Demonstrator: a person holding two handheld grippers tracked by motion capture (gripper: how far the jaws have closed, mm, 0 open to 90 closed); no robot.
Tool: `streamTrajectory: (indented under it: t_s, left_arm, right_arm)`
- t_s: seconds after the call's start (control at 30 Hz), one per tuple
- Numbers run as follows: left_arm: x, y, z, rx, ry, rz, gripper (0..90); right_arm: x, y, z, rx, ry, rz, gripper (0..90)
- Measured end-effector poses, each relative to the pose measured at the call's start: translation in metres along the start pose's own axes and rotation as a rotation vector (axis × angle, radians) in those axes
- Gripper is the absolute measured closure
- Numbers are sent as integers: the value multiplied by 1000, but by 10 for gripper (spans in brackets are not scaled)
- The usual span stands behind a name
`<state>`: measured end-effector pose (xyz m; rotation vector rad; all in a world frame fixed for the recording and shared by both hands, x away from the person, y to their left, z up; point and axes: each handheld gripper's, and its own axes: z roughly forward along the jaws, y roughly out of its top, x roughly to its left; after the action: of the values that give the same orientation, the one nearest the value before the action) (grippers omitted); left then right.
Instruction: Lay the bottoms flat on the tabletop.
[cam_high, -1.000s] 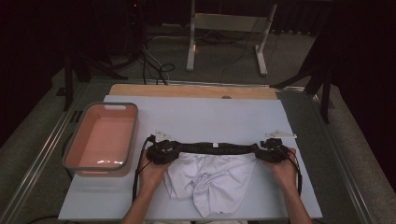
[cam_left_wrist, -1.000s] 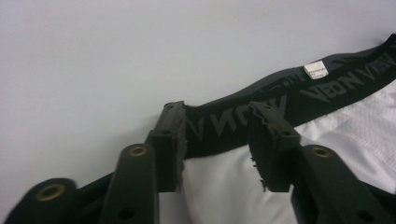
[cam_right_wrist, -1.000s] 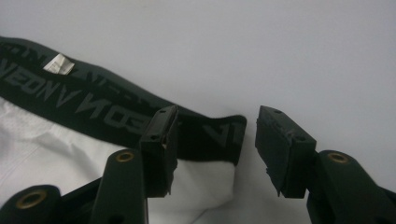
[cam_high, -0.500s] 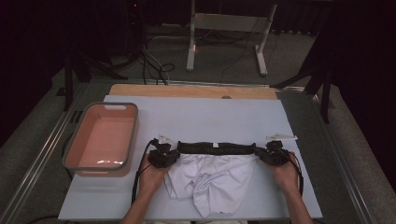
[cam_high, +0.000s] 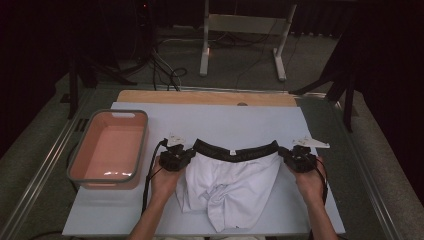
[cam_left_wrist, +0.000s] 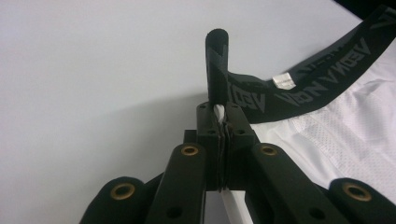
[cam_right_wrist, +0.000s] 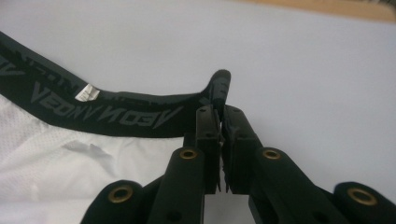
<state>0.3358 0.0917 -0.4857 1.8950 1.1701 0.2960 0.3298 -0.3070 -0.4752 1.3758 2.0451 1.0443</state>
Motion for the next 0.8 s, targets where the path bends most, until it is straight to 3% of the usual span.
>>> streamTrajectory:
  t_s: [0.3,0.8]
  left_arm:
    - [-4,24,-4,-32,2,25,878]
    - [3,47,-6,-70,-10,28,877]
  right_arm:
    - [-3,25,-11,-88,-40,-24,861]
    - [-1,54,-4,-114,-68,-66,860]
